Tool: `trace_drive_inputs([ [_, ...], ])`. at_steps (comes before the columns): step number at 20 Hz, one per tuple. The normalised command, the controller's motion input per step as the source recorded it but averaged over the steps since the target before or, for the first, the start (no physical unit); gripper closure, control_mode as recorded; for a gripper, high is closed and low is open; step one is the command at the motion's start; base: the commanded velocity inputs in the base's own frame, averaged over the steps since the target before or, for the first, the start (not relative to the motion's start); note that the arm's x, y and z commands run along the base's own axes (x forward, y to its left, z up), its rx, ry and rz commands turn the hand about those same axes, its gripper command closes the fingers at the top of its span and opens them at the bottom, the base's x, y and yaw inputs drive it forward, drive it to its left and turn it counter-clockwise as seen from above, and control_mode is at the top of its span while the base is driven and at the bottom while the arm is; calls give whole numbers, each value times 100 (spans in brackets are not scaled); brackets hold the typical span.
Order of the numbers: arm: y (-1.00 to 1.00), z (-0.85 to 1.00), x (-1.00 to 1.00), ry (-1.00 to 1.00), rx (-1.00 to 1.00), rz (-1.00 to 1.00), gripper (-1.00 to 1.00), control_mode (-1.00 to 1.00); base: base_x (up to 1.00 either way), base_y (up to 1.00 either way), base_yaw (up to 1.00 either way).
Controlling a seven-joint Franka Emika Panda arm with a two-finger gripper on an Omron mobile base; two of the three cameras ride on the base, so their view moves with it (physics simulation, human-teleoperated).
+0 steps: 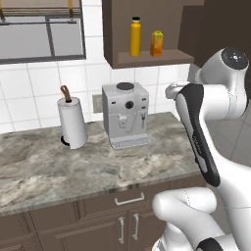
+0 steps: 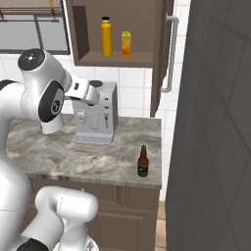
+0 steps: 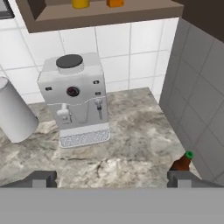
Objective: Sort all alcoholic drinks to one cabinet, and non-alcoholic drinks to the other.
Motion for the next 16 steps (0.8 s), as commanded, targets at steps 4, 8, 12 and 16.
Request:
trace_drive_inputs([
  [4,0,0,0,0,0,0,-100,100,20,-4,9],
  [8,0,0,0,0,0,0,-100,100,24,-4,9],
  [12,0,0,0,0,0,0,-100,100,31,-6,7],
  [16,0,0,0,0,0,0,-100,100,40,-8,7],
])
